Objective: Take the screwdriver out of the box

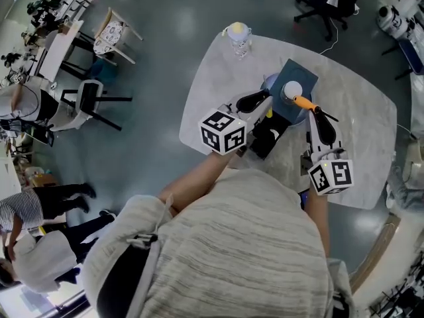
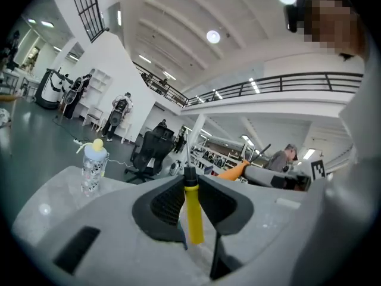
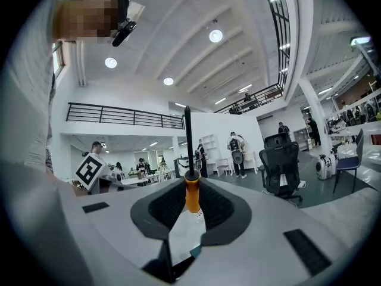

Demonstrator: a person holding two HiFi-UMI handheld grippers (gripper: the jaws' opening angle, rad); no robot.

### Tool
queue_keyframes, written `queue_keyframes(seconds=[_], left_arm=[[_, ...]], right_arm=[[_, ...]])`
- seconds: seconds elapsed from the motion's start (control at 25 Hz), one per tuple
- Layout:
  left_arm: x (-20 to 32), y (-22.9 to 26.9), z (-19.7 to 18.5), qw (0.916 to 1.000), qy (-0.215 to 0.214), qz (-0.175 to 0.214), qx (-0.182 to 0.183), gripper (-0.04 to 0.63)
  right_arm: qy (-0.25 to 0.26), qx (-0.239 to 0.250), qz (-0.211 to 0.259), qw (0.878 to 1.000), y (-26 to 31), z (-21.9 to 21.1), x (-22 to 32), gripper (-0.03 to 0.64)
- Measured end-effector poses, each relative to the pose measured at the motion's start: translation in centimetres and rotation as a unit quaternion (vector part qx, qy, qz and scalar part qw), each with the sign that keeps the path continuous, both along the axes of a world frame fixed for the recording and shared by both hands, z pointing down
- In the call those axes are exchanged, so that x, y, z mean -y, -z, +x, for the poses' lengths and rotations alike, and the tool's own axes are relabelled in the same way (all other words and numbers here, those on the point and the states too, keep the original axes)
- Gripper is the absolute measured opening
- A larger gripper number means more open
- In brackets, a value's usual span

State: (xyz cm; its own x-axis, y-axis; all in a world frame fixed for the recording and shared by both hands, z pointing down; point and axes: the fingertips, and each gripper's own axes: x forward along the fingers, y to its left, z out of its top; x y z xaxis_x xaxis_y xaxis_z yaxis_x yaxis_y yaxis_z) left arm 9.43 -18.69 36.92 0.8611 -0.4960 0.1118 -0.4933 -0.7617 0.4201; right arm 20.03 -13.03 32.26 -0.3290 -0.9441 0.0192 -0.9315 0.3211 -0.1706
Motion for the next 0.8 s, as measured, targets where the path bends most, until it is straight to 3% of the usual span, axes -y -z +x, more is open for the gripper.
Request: queue_keyframes(seconds=[0.24, 0.44, 0.64, 0.8], left_arm=[[0.0, 1.7, -1.3, 0.9955, -0.006, -0.021, -0.093, 0.081], [0.0, 3.0, -2.2, 0.9786, -0.020, -0.066, -0.194, 0.081], [-0.2, 3.8, -3.1, 0.9628, -0.033, -0.088, -0.253, 0.081], [0.0, 3.9, -3.5, 0.9593, -0.031, -0.084, -0.268, 0.081]], right_arm=[[-0.002, 0.020, 0.000, 1.000, 0.6, -0.8, -0.4, 0.067], [0.007, 0.025, 0.001, 1.000, 1.4, -1.6, -0.5, 0.067], [0.014, 0.030, 0.004, 0.999, 2.1, -2.5, -0.5, 0.067], [0.021, 0.029, 0.000, 0.999, 2.2, -2.9, -0.2, 0.067]])
